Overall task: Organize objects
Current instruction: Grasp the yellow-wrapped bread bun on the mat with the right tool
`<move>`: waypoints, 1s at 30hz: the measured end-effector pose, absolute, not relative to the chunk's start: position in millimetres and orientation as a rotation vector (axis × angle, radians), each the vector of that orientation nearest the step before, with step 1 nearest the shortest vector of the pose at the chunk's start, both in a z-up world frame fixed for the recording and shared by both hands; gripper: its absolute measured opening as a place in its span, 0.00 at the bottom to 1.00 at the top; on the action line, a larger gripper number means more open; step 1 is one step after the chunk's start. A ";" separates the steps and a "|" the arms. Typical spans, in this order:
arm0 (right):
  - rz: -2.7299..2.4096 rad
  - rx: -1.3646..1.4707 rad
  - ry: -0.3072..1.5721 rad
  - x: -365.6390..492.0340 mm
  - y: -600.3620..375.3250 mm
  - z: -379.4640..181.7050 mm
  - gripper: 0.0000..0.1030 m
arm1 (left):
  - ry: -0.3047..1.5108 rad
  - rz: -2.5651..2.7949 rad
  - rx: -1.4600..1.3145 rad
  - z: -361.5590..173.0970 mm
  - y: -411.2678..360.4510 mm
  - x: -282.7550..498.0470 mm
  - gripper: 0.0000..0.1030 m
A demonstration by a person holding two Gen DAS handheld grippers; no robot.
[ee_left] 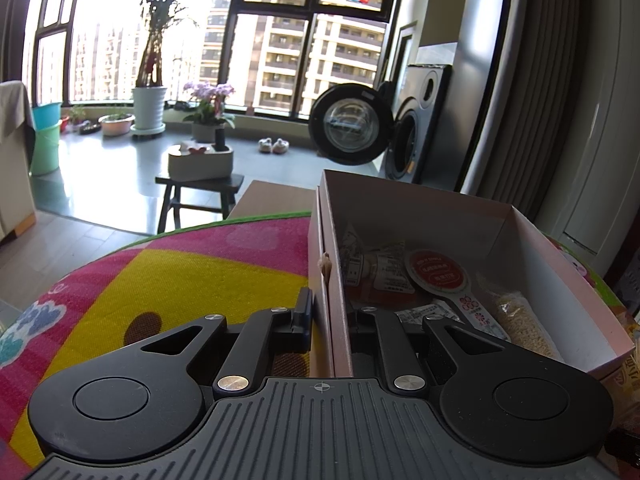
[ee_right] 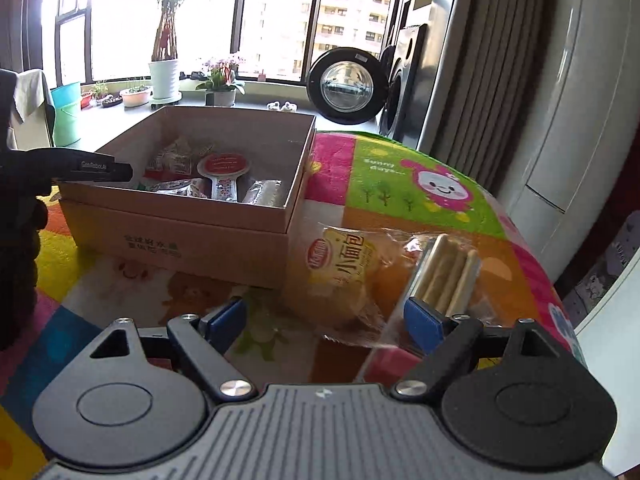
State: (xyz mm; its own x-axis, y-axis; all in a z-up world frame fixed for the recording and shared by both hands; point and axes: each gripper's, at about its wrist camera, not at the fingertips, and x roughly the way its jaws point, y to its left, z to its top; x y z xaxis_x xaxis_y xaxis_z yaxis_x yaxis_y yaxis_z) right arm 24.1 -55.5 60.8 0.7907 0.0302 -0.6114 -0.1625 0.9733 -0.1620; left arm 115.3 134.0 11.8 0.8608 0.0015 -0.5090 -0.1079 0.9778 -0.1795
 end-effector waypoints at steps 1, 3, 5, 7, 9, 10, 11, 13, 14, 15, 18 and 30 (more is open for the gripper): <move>0.103 -0.241 0.639 28.7 -51.2 59.9 0.86 | 0.532 0.058 -0.206 11.7 134.7 115.2 0.13; 0.109 -0.280 0.636 35.9 -45.5 58.3 0.85 | 0.532 0.057 -0.207 12.1 135.6 114.7 0.13; 0.129 -0.307 0.651 36.6 -41.4 57.3 0.73 | 0.532 0.057 -0.206 12.6 136.4 114.5 0.13; 0.128 -0.315 0.675 35.1 -41.9 56.1 0.60 | 0.532 0.057 -0.207 12.5 136.4 113.3 0.13; 0.127 -0.313 0.682 29.6 -45.2 56.1 0.57 | 0.532 0.057 -0.206 12.3 136.7 112.6 0.13; 0.126 -0.307 0.686 26.1 -47.4 56.6 0.56 | 0.532 0.057 -0.206 12.4 136.2 112.8 0.13; 0.127 -0.299 0.692 20.7 -50.5 57.8 0.55 | 0.532 0.057 -0.206 12.5 136.4 112.7 0.13; 0.133 -0.279 0.704 9.3 -57.9 61.5 0.53 | 0.532 0.057 -0.206 12.4 136.1 112.9 0.13; 0.137 -0.272 0.707 2.0 -61.2 63.9 0.51 | 0.532 0.057 -0.206 12.4 136.3 112.7 0.13; 0.143 -0.264 0.713 -5.3 -64.3 66.2 0.51 | 0.532 0.057 -0.206 12.4 135.7 113.0 0.13; 0.177 -0.238 0.743 -28.9 -69.0 72.2 0.50 | 0.532 0.057 -0.206 12.3 135.6 113.0 0.13; 0.291 -0.191 0.758 -67.5 -61.7 91.2 0.76 | 0.532 0.057 -0.205 12.2 135.7 113.0 0.13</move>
State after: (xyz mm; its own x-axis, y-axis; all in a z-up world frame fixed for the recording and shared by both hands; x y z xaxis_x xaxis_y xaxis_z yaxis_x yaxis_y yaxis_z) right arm -67.5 -61.7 91.2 0.6889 0.1903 -0.6995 -0.3271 0.9427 -0.0656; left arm 113.0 135.7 12.2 0.8607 0.0010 -0.5091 -0.1072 0.9779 -0.1793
